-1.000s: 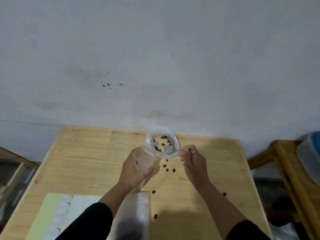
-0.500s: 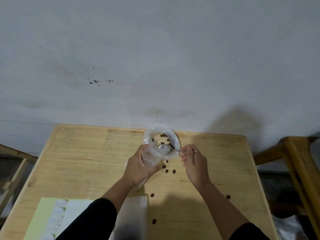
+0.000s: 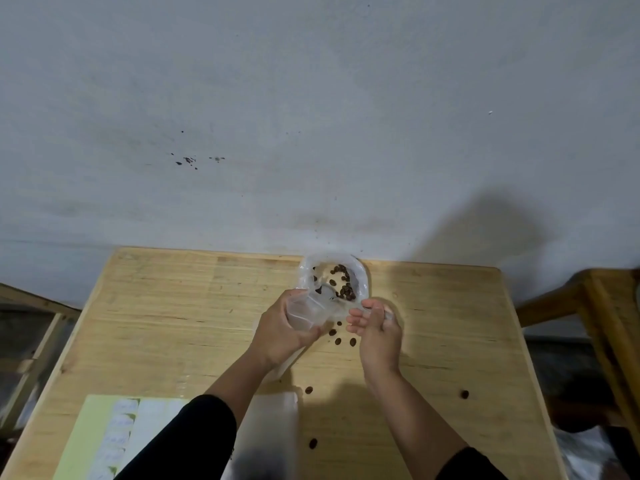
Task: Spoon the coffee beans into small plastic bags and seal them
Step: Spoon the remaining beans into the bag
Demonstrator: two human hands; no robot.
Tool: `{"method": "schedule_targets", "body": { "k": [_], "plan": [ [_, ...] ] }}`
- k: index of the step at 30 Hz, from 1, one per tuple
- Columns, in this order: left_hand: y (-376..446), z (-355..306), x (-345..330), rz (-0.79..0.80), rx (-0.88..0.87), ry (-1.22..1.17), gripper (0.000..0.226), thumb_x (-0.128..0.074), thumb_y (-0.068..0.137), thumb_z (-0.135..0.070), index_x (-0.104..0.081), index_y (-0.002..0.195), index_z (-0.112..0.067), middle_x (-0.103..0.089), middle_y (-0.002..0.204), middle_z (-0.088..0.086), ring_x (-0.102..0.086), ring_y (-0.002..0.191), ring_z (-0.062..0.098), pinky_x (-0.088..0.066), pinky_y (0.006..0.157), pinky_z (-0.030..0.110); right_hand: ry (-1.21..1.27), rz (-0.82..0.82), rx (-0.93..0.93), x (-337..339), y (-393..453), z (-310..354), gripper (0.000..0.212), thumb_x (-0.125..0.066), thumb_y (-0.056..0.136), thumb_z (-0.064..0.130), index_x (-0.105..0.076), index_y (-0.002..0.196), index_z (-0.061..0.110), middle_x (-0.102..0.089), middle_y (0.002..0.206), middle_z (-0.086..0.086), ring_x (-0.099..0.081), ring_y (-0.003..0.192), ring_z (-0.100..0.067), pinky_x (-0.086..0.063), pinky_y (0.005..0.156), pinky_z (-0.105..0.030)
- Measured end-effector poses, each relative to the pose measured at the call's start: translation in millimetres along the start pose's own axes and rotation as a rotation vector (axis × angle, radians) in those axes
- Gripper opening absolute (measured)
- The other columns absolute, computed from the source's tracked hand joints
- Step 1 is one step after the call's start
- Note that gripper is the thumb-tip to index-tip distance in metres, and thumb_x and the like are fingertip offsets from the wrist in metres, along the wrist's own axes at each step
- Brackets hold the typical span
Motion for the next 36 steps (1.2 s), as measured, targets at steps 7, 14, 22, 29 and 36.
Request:
{"method": "schedule_targets", "body": {
  "k": [7, 14, 22, 29, 36],
  "plan": [
    [-9, 7, 11, -0.028, 0.026, -0.152, 0.081, -0.087, 0.043, -0.05, -0.054, 0.114, -0.03, -0.06, 0.109, -0.013, -0.058, 0.101, 0.002, -0.048, 0.081, 0.014, 0.305, -0.006, -0.278, -9, -5, -7, 0.031, -0.031, 0.102, 0.015, -0.058, 0.106, 0.001, -0.068, 0.093, -0.018, -0.067, 0.085, -0.025, -0.056, 0.069, -0.027],
    [-8, 7, 13, -0.065, 0.036, -0.104, 0.089, -0.077, 0.038, -0.065, -0.053, 0.117, -0.03, -0.058, 0.115, -0.012, -0.057, 0.107, 0.009, -0.049, 0.093, 0.031, 0.364, 0.021, -0.321, -7, -9, -1, 0.032, -0.031, 0.102, 0.017, -0.059, 0.103, 0.003, -0.068, 0.098, -0.019, -0.068, 0.091, -0.027, -0.056, 0.076, -0.029],
    [-4, 6, 13, -0.068, 0.015, -0.04, 0.076, -0.085, 0.056, -0.043, -0.047, 0.121, -0.031, -0.052, 0.12, -0.014, -0.05, 0.112, 0.009, -0.042, 0.092, 0.021, 0.362, 0.007, -0.243, 9, -7, 12, 0.03, -0.032, 0.101, 0.014, -0.06, 0.101, 0.003, -0.067, 0.096, -0.021, -0.068, 0.088, -0.027, -0.058, 0.066, -0.026],
    [-4, 2, 12, -0.027, -0.013, 0.007, 0.088, -0.085, 0.06, -0.036, -0.04, 0.135, -0.025, -0.048, 0.121, -0.014, -0.048, 0.105, 0.003, -0.035, 0.075, 0.003, 0.343, 0.04, -0.133, 26, -8, 40, 0.028, -0.039, 0.098, 0.02, -0.063, 0.091, 0.007, -0.067, 0.083, -0.016, -0.066, 0.073, -0.023, -0.056, 0.059, -0.027],
    [-6, 0, 11, -0.017, -0.009, -0.002, 0.097, -0.087, 0.054, -0.046, -0.037, 0.135, -0.028, -0.053, 0.118, -0.011, -0.052, 0.103, 0.005, -0.039, 0.079, 0.01, 0.017, 0.215, 0.203, 17, -24, 70, 0.032, -0.035, 0.101, 0.017, -0.064, 0.09, 0.01, -0.067, 0.075, -0.013, -0.064, 0.068, -0.018, -0.053, 0.049, -0.024]
  ]
}}
Point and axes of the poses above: each hand's wrist, its own y-axis towards the middle knuckle, its own x-axis out of the back of the hand, z = x × y, the point moved 5 cm from there along y, towards the middle knuckle
